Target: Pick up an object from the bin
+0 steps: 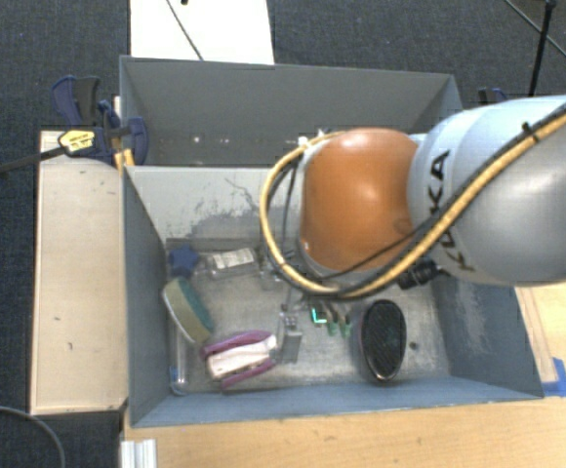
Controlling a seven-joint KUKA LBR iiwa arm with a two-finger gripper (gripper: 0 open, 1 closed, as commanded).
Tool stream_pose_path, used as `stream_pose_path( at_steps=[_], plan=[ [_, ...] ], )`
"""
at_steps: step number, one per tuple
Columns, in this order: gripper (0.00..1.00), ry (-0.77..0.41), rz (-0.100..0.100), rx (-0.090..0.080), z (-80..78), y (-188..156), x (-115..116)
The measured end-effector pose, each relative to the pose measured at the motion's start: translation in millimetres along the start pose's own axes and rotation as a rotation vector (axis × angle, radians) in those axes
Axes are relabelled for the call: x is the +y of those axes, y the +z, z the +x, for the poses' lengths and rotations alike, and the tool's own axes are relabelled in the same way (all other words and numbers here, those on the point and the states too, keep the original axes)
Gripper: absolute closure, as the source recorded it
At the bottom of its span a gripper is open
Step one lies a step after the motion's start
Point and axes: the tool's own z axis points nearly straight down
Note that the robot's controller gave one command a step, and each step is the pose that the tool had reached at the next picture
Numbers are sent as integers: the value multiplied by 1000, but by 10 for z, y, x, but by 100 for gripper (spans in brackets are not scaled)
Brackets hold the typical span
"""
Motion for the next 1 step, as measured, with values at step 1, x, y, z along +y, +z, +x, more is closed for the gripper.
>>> stream_pose_path(
  at_steps=[1],
  plan=[
    [0, -314, 1, -1, 54, 1141, 310]
  ],
)
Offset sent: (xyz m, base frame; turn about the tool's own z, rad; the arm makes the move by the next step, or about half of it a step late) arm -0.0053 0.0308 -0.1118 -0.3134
